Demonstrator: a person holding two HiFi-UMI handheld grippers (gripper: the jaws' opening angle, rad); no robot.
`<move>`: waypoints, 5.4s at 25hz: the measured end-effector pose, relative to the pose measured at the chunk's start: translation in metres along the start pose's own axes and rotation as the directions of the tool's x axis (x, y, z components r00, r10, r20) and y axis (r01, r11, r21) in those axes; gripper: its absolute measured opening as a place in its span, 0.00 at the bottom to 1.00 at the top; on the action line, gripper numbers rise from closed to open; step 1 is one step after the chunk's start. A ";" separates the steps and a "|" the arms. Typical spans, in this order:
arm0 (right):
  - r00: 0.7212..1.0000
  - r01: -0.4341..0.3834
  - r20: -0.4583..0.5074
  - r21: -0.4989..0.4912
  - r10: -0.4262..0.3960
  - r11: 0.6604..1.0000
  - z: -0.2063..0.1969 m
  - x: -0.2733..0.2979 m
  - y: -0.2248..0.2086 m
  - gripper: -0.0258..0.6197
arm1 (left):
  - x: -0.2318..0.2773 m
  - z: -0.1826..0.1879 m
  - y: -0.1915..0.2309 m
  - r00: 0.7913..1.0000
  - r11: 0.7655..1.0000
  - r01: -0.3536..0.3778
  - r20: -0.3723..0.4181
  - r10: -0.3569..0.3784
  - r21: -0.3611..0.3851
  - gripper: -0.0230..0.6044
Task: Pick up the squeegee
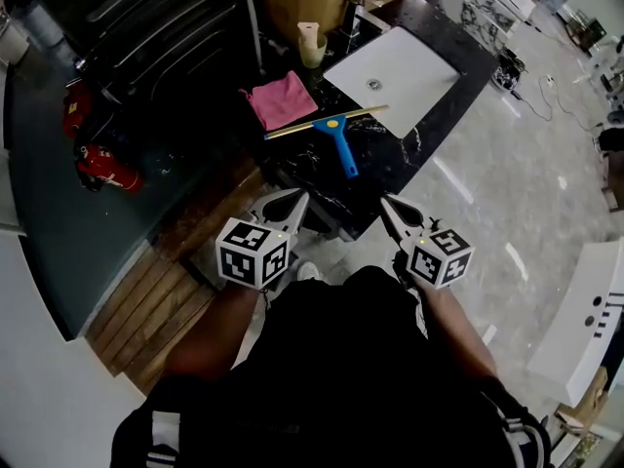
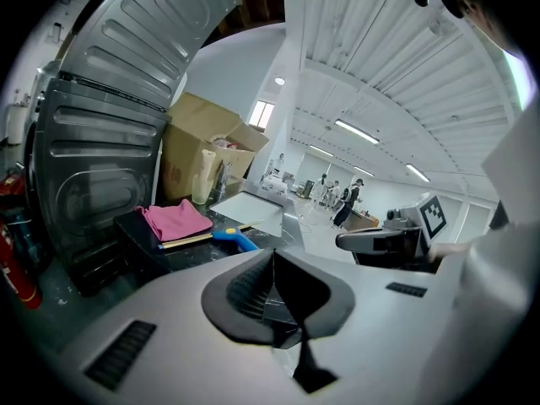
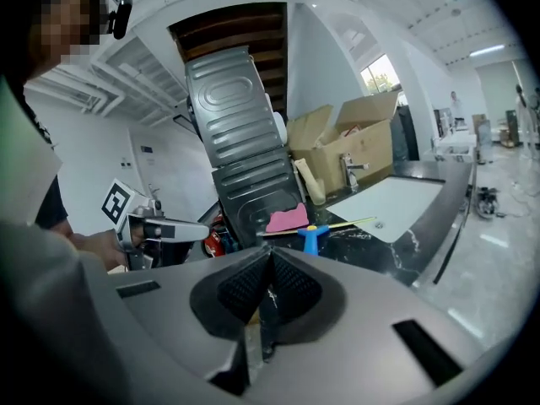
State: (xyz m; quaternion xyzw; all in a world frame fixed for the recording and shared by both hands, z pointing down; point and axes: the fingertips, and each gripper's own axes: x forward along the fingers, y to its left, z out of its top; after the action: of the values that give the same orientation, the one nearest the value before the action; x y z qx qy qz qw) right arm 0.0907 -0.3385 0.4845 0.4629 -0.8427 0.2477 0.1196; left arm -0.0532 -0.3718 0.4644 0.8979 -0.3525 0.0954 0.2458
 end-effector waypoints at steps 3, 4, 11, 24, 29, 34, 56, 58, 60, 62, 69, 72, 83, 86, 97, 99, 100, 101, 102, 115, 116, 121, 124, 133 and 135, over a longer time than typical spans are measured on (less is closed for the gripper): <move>1.000 -0.001 -0.029 -0.064 0.000 0.998 0.007 0.023 -0.002 0.05 | 0.000 -0.004 0.011 1.000 1.000 -0.020 0.000 0.020 -0.020 0.06; 0.999 -0.002 -0.038 -0.080 -0.001 0.997 0.009 0.030 -0.003 0.05 | -0.001 -0.005 0.015 1.000 0.999 -0.030 0.002 0.030 -0.027 0.06; 0.992 0.010 -0.119 -0.148 -0.028 0.989 0.018 0.089 -0.027 0.05 | -0.023 -0.007 0.042 0.988 0.986 -0.139 0.051 0.144 -0.095 0.06; 0.957 0.087 -0.264 -0.133 -0.120 0.987 -0.001 0.195 -0.081 0.24 | -0.055 -0.021 0.065 0.951 0.941 -0.280 0.076 0.299 -0.188 0.06; 0.939 0.143 -0.299 -0.116 -0.172 0.983 0.000 0.204 -0.087 0.30 | -0.062 -0.016 0.073 0.938 0.929 -0.314 0.086 0.335 -0.195 0.06; 0.931 0.143 -0.322 -0.115 -0.173 0.983 -0.008 0.215 -0.090 0.33 | -0.067 -0.012 0.079 0.928 0.920 -0.334 0.096 0.359 -0.206 0.06; 0.920 0.202 -0.288 -0.239 -0.267 0.950 -0.010 0.218 -0.091 0.26 | -0.082 -0.021 0.073 0.923 0.915 -0.346 0.100 0.372 -0.206 0.06; 0.925 0.190 -0.284 -0.235 -0.254 0.953 -0.004 0.212 -0.085 0.26 | -0.085 -0.022 0.072 0.923 0.916 -0.346 0.102 0.371 -0.203 0.06; 0.932 0.184 -0.266 -0.242 -0.248 0.953 -0.005 0.209 -0.088 0.26 | -0.089 -0.024 0.071 0.923 0.917 -0.345 0.103 0.370 -0.201 0.06; 0.941 0.180 -0.238 -0.245 -0.239 0.953 -0.013 0.210 -0.100 0.26 | -0.092 -0.025 0.071 0.925 0.919 -0.342 0.102 0.366 -0.198 0.06; 0.964 0.178 -0.153 -0.233 -0.217 0.956 0.005 0.182 -0.091 0.26 | -0.089 -0.026 0.063 0.943 0.939 -0.302 0.092 0.320 -0.165 0.06; 0.972 0.175 -0.117 -0.209 -0.202 0.962 0.016 0.165 -0.077 0.26 | -0.086 -0.023 0.058 0.952 0.951 -0.275 0.097 0.290 -0.143 0.06; 0.991 0.118 0.069 -0.013 -0.116 0.993 0.056 0.088 -0.020 0.26 | -0.090 -0.012 0.051 0.969 0.972 -0.212 0.108 0.223 -0.097 0.06; 0.989 0.073 0.128 0.036 -0.077 0.997 0.070 0.069 -0.006 0.26 | -0.088 -0.001 0.046 0.970 0.977 -0.198 0.129 0.207 -0.081 0.06; 0.950 -0.224 0.284 0.342 0.127 0.913 0.091 0.010 0.026 0.26 | -0.087 0.023 0.012 0.963 0.984 -0.163 0.206 0.174 -0.072 0.06; 0.941 -0.263 0.302 0.376 0.151 0.888 0.090 -0.002 0.027 0.26 | -0.084 0.026 0.005 0.960 0.984 -0.164 0.218 0.175 -0.069 0.06; 0.941 -0.265 0.303 0.375 0.153 0.888 0.089 -0.008 0.026 0.26 | -0.081 0.026 0.001 0.959 0.984 -0.166 0.222 0.177 -0.069 0.06; 0.940 -0.268 0.303 0.369 0.157 0.890 0.087 -0.015 0.023 0.26 | -0.078 0.026 -0.003 0.958 0.983 -0.168 0.224 0.179 -0.070 0.06; 0.938 -0.274 0.305 0.363 0.164 0.891 0.086 -0.021 0.022 0.26 | -0.076 0.024 -0.007 0.958 0.983 -0.170 0.223 0.182 -0.073 0.06; 0.932 -0.311 0.296 0.355 0.210 0.881 0.054 -0.090 0.002 0.26 | -0.056 0.001 -0.090 0.965 0.985 -0.167 0.195 0.174 -0.054 0.06; 0.931 -0.312 0.298 0.348 0.211 0.884 0.053 -0.097 0.001 0.26 | -0.056 -0.001 -0.097 0.966 0.985 -0.166 0.195 0.172 -0.049 0.06; 0.925 -0.321 0.312 0.337 0.217 0.885 0.040 -0.126 -0.002 0.26 | -0.056 -0.005 -0.128 0.965 0.985 -0.168 0.198 0.169 -0.024 0.06; 0.922 -0.316 0.325 0.323 0.208 0.892 0.035 -0.144 -0.004 0.26 | -0.057 -0.008 -0.143 0.965 0.985 -0.173 0.198 0.172 -0.013 0.06; 0.921 -0.308 0.339 0.322 0.194 0.895 0.014 -0.186 -0.015 0.26 | -0.063 -0.020 -0.180 0.959 0.980 -0.197 0.207 0.193 -0.003 0.06; 0.920 -0.308 0.341 0.318 0.195 0.896 0.010 -0.191 -0.017 0.26 | -0.065 -0.023 -0.185 0.957 0.979 -0.204 0.210 0.200 -0.006 0.06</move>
State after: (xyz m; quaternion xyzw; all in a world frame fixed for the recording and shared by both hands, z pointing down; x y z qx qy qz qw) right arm 0.2087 -0.2136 0.3993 0.3949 -0.8431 0.3404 -0.1317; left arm 0.0251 -0.2056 0.3926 0.8641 -0.4656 0.0275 0.1891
